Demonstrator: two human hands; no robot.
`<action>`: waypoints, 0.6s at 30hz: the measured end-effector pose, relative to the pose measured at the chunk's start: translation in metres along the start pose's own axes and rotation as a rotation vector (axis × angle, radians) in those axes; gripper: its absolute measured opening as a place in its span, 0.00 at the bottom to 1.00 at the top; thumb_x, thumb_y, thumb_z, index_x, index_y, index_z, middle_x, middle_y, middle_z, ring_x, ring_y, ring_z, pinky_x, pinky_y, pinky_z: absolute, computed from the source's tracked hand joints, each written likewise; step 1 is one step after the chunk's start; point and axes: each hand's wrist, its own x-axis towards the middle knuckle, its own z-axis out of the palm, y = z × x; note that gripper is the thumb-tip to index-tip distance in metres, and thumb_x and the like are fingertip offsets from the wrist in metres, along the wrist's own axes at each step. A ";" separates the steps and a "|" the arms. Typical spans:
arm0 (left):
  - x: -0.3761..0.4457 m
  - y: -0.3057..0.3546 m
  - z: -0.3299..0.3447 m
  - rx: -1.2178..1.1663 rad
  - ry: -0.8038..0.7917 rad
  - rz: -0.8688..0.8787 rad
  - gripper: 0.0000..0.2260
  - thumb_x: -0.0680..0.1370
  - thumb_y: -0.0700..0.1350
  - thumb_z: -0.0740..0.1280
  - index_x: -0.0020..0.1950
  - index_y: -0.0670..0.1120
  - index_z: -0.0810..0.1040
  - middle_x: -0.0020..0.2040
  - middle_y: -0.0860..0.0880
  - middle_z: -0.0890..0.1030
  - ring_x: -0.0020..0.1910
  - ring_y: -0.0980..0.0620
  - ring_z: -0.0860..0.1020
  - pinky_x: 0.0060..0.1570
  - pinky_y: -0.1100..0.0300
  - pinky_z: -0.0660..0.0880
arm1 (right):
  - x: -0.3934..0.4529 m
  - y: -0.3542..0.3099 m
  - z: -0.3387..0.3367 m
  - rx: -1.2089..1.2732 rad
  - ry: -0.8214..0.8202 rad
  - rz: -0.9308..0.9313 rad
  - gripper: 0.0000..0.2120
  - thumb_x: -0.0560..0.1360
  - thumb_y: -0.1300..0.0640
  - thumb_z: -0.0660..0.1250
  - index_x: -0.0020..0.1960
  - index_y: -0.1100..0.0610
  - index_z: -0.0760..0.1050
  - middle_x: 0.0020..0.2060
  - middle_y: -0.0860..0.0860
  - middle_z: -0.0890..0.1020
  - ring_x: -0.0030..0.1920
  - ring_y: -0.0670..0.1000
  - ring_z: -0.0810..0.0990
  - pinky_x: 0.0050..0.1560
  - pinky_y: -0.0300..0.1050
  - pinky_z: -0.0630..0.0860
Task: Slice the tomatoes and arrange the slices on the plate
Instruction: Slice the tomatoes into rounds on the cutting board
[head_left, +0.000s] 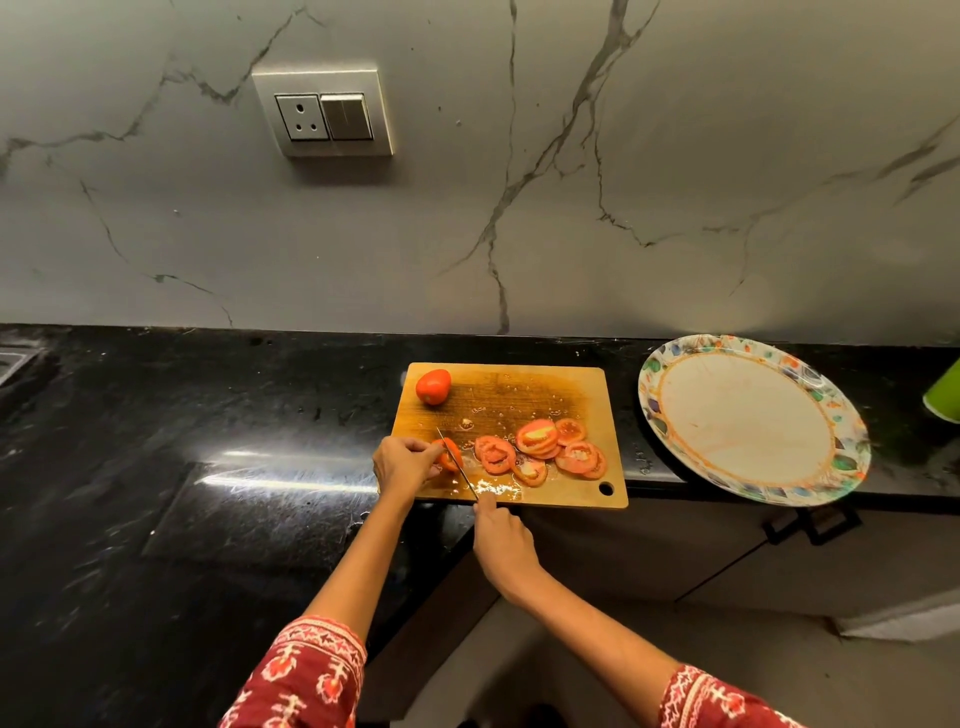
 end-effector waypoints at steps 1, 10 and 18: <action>0.000 0.000 0.000 0.005 -0.013 -0.003 0.11 0.69 0.43 0.73 0.26 0.47 0.80 0.26 0.50 0.81 0.29 0.51 0.81 0.39 0.56 0.80 | -0.001 0.000 0.000 0.006 0.003 0.002 0.13 0.82 0.62 0.48 0.64 0.62 0.63 0.55 0.59 0.79 0.55 0.60 0.79 0.47 0.51 0.74; -0.004 -0.002 0.003 -0.052 -0.012 -0.019 0.08 0.69 0.40 0.73 0.29 0.44 0.81 0.27 0.48 0.81 0.27 0.53 0.81 0.40 0.53 0.81 | 0.005 -0.006 -0.003 0.027 0.001 -0.003 0.14 0.81 0.64 0.48 0.65 0.61 0.63 0.58 0.58 0.77 0.58 0.59 0.77 0.53 0.50 0.73; -0.010 -0.004 0.011 -0.113 -0.041 -0.059 0.10 0.69 0.40 0.74 0.28 0.42 0.80 0.22 0.52 0.78 0.21 0.58 0.77 0.29 0.62 0.78 | 0.009 -0.015 -0.007 0.098 -0.014 0.037 0.15 0.80 0.64 0.51 0.66 0.62 0.63 0.59 0.59 0.76 0.60 0.60 0.76 0.56 0.51 0.72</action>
